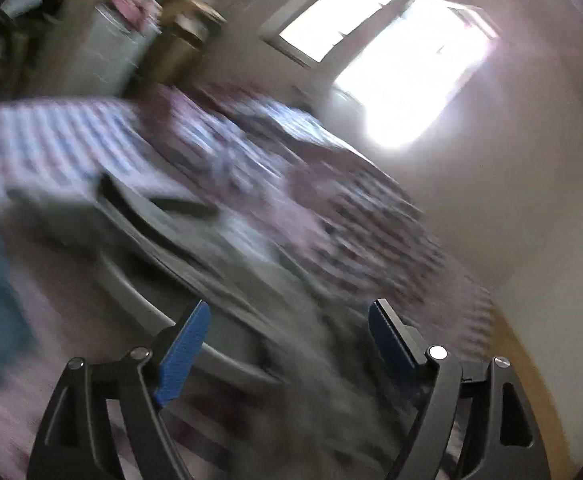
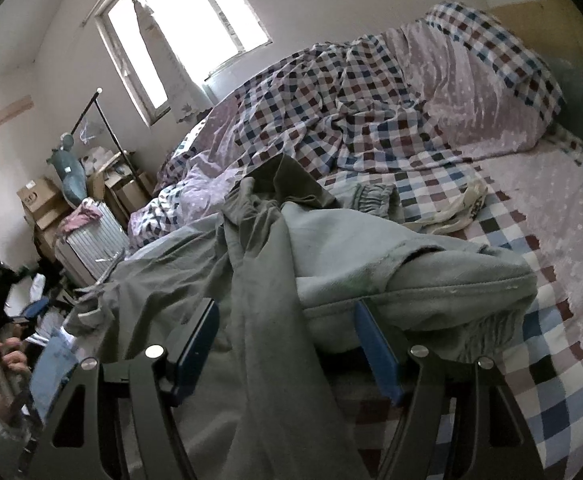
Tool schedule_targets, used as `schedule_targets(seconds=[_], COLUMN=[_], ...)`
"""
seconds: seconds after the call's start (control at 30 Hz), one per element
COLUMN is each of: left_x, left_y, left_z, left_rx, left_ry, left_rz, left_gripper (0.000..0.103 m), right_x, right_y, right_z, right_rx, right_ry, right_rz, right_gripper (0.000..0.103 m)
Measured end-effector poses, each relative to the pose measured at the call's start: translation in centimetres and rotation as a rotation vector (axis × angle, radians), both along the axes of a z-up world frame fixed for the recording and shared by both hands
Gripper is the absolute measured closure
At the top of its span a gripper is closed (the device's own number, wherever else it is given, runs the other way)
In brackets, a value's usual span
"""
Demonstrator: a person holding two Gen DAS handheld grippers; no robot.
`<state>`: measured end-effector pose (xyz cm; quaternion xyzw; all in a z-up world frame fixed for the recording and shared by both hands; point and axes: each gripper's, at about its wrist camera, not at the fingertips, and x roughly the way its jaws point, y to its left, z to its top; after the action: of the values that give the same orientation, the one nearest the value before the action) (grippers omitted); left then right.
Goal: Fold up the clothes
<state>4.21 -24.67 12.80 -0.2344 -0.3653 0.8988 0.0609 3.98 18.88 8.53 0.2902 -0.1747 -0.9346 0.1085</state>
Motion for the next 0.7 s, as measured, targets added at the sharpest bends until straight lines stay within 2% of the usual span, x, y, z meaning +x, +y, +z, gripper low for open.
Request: schedule_targets(seconds=[0.1,0.17,0.23,0.33,0.4,0.57,0.7], left_x=[-0.8,-1.3,-1.5,-1.8,-2.1,-3.0,-3.6], left_y=[6.4,10.3,12.9,14.4,14.4,13.4,13.2], left_z=[-1.4,-2.5,-3.6,-6.0,-7.4,-9.5,-10.0], left_rx=[0.061,0.047,0.014,-0.018,-0.038,0.059,0.063], left_ry=[-0.022,-0.030,-0.044,-0.069,-0.116,-0.196,-0.210], left_rz=[-0.198,-0.301,-0.347,-0.375,-0.353,-0.288,-0.249], left_gripper=[0.018,0.018,0.018,0.018,0.018,0.018,0.018], right_x=[0.0,0.1,0.1,0.4,0.7,0.9,-2.3], right_y=[-0.5,-0.8,-1.2,-2.6,-3.5,-6.0,-9.8], right_z=[0.0,0.0,0.0,0.5,0.9,2.1,3.7], right_rx=[0.037,0.062,0.087,0.166,0.210,0.310,0.362], right_ry=[0.004,0.006,0.009,0.010,0.015,0.031,0.026], right_rz=[0.001,0.002,0.003,0.044,0.067,0.122,0.203], right_gripper=[0.029,0.029,0.029,0.029,0.029,0.029,0.031])
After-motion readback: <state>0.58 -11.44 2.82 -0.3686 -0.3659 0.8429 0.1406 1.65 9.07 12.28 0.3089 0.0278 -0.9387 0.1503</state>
